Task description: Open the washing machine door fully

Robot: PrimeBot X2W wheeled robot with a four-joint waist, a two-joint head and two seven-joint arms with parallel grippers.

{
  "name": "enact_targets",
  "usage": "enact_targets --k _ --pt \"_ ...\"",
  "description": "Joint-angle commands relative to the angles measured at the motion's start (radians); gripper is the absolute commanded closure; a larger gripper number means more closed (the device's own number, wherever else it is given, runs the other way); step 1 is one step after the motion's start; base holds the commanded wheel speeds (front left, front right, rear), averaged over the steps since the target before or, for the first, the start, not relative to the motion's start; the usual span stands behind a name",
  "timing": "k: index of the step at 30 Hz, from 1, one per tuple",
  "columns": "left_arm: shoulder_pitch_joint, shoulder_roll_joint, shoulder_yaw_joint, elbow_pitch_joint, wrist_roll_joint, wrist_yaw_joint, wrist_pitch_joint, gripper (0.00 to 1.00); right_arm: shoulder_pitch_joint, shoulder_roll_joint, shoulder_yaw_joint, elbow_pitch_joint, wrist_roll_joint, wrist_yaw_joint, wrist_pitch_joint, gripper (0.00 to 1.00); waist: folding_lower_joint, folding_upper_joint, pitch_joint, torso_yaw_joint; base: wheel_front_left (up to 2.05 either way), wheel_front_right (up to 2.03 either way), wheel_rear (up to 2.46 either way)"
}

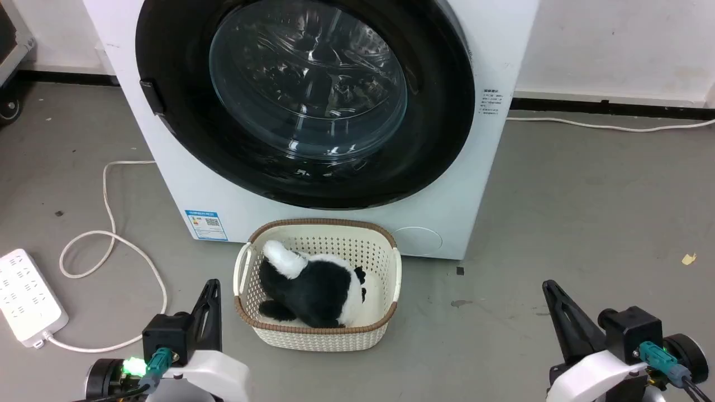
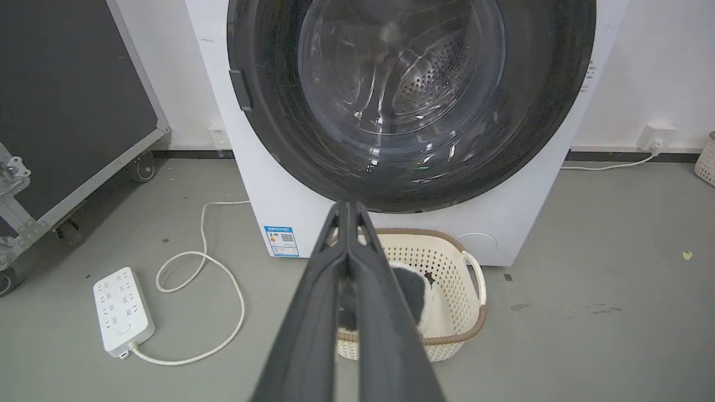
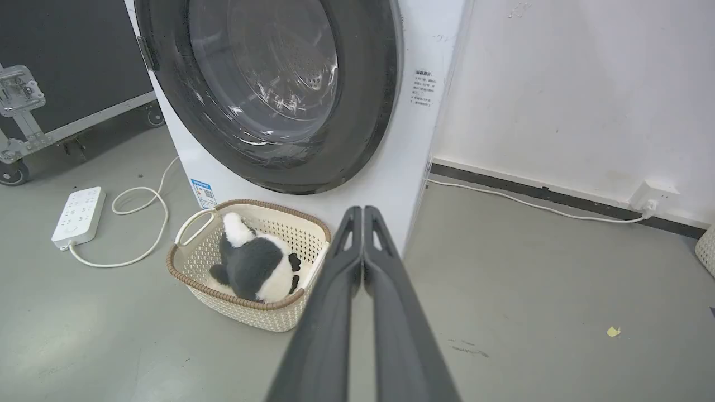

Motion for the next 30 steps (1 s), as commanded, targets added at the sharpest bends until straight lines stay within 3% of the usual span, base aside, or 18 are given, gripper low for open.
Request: enact_targets --k 1,30 --pt "-0.004 0.001 0.001 -0.004 0.009 -0.004 0.0 1.0 -0.012 0.005 0.0 0.002 -0.005 -0.001 0.0 1.0 0.0 0.0 0.0 0.0 0.0 0.0 0.0" --pt "-0.004 0.001 0.001 -0.004 0.009 -0.004 0.0 1.0 -0.012 0.005 0.0 0.002 -0.005 -0.001 0.0 1.0 0.0 0.0 0.0 0.0 0.0 0.0 0.0"
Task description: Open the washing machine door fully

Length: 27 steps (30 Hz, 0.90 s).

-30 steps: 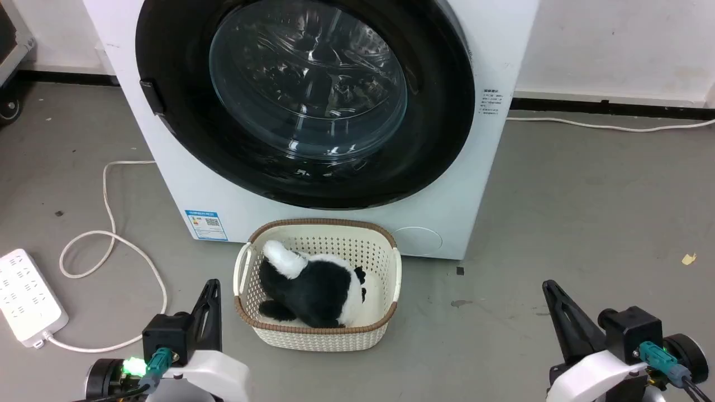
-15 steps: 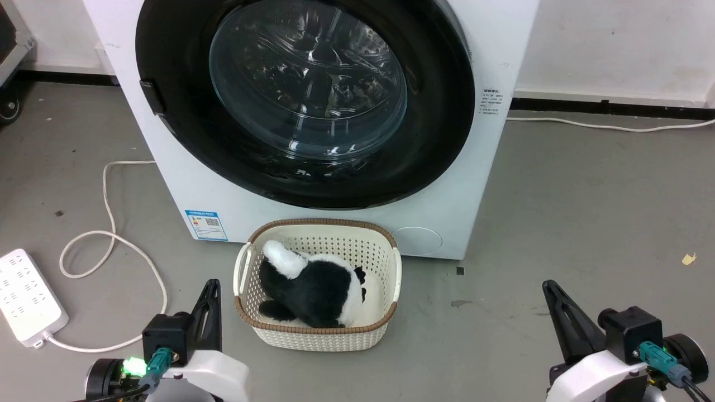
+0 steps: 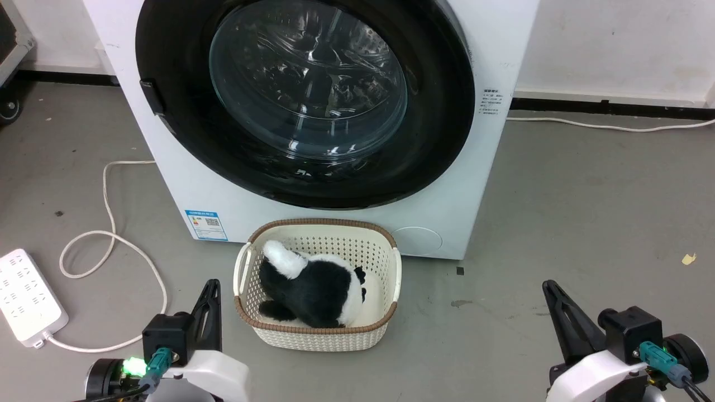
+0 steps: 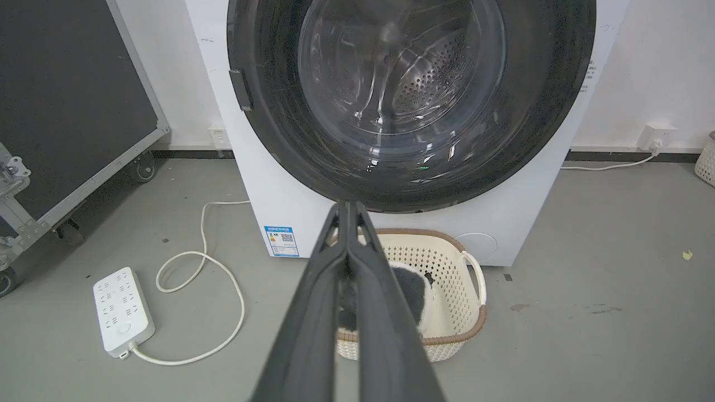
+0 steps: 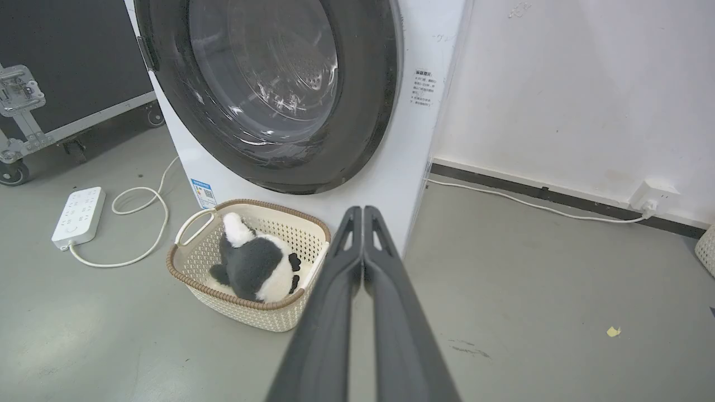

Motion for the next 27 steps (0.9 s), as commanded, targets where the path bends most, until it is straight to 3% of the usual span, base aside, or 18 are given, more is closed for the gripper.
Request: enact_targets --k 1,12,13,27 --pt "-0.004 0.001 0.001 -0.004 0.009 -0.005 0.0 1.0 -0.012 0.005 0.0 0.002 -0.005 -0.001 0.0 1.0 0.0 -0.0001 0.0 0.0 0.0 0.0 0.0" --pt "-0.004 0.001 0.001 -0.004 0.009 -0.005 0.0 1.0 -0.012 0.005 0.0 0.002 -0.005 -0.001 0.0 1.0 0.0 -0.0001 0.0 0.0 0.0 0.0 0.0" --pt "0.0 0.0 0.0 0.0 0.0 0.0 0.0 0.0 0.0 0.0 0.0 0.0 0.0 0.0 0.0 0.0 0.0 -0.0001 0.0 0.0 0.0 0.0 0.0" --pt "-0.003 0.001 -0.016 0.003 0.001 0.017 -0.026 0.0 0.002 0.001 -0.016 -0.005 0.021 0.0 -0.026 0.0 0.0 -0.0001 0.007 -0.001 0.0 0.0 0.0"
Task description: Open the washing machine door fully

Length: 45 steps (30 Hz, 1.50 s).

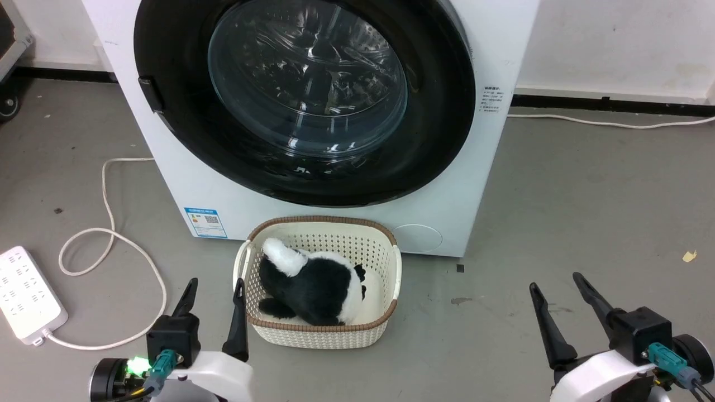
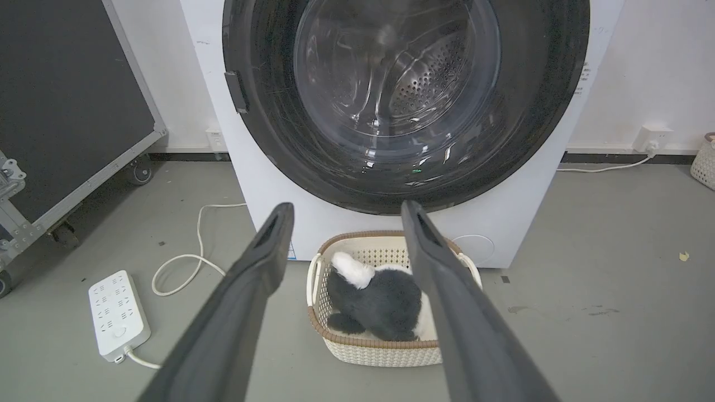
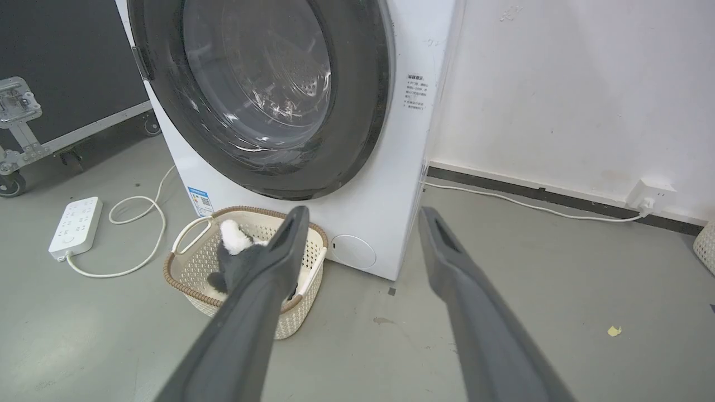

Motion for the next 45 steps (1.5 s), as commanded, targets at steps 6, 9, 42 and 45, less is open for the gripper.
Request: enact_targets --k 6,9,42,45 --pt "-0.011 0.002 -0.009 -0.003 0.003 0.015 -0.02 0.0 -0.006 0.001 -0.004 -0.009 0.008 0.0 -0.019 0.0 0.0 -0.0001 0.017 0.003 0.0 0.0 0.0" --pt "-0.018 0.003 -0.013 -0.007 0.003 0.019 -0.026 0.0 -0.015 0.0 -0.006 -0.013 0.011 0.0 -0.025 0.0 0.0 -0.0001 0.033 0.005 0.0 0.0 0.0" --pt "-0.125 0.014 -0.057 -0.049 -0.001 0.073 -0.099 0.0 -0.399 -0.076 -0.08 0.046 0.298 -0.001 0.022 1.0 0.0 -0.0001 0.22 0.048 0.0 0.0 0.0" --pt "-0.134 0.016 -0.058 -0.053 -0.001 0.077 -0.105 0.0 -0.454 -0.068 -0.099 0.07 0.337 -0.001 0.047 1.0 0.0 -0.0001 0.238 0.051 0.0 0.0 0.0"
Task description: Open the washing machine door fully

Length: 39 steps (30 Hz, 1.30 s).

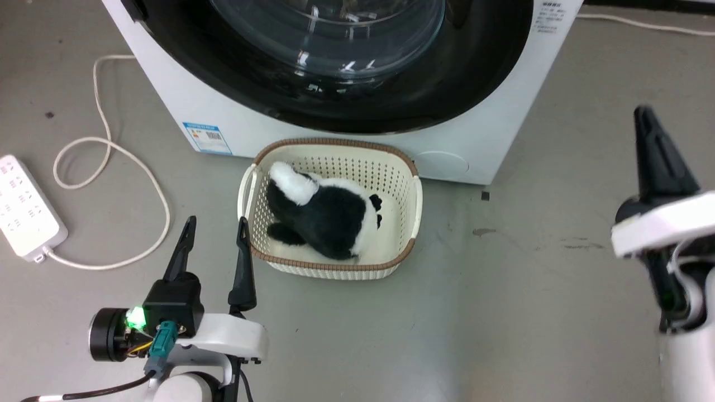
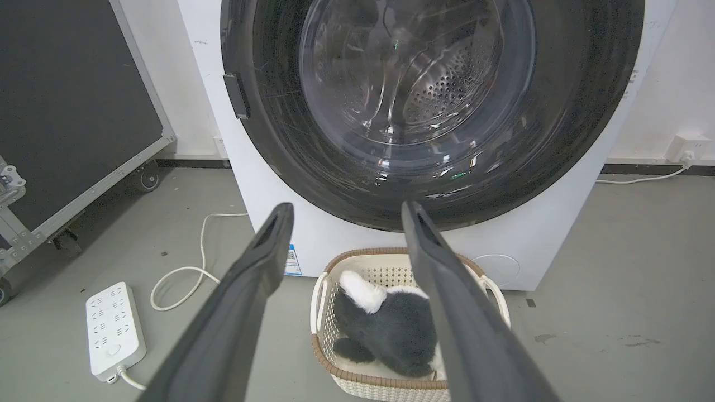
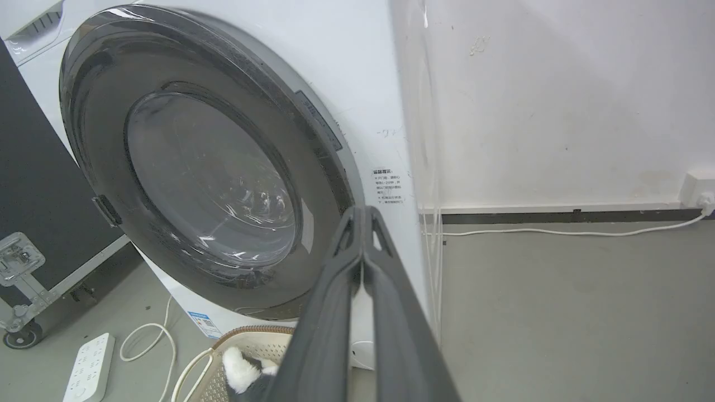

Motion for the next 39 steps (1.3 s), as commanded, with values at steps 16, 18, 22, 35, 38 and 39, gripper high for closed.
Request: enact_targets --k 16,18,22,35,38,39 --pt "-0.071 0.006 -0.026 -0.021 -0.003 0.028 -0.042 0.0 -0.31 0.019 -0.092 0.157 0.186 0.0 0.182 1.0 -0.0002 -0.0001 0.116 0.048 0.0 0.0 0.0" --pt "-0.078 0.005 -0.03 -0.022 -0.003 0.03 -0.046 0.0 -0.343 0.022 -0.108 0.186 0.214 -0.001 0.217 1.0 -0.0002 -0.0001 0.128 0.054 0.0 0.0 0.0" --pt "-0.093 0.003 -0.044 -0.027 -0.004 0.04 -0.061 0.0 -0.476 0.031 -0.213 0.32 0.314 -0.001 0.34 1.0 -0.0002 -0.0001 0.158 0.073 0.0 0.0 0.0" --pt "-0.12 0.001 -0.066 -0.034 -0.002 0.053 -0.086 0.0 -0.729 0.021 -0.385 0.569 0.375 -0.001 0.534 1.0 -0.0002 -0.0001 0.214 0.102 0.0 0.0 0.0" --pt "-0.129 0.0 -0.073 -0.035 -0.003 0.057 -0.092 0.0 -0.795 0.017 -0.424 0.623 0.381 -0.001 0.571 1.0 -0.0002 -0.0001 0.23 0.112 0.0 0.0 0.0" --pt "-0.133 0.0 -0.075 -0.035 -0.003 0.059 -0.094 0.0 -0.817 0.015 -0.435 0.639 0.384 -0.001 0.583 1.0 -0.0002 -0.0001 0.236 0.116 0.0 0.0 0.0"
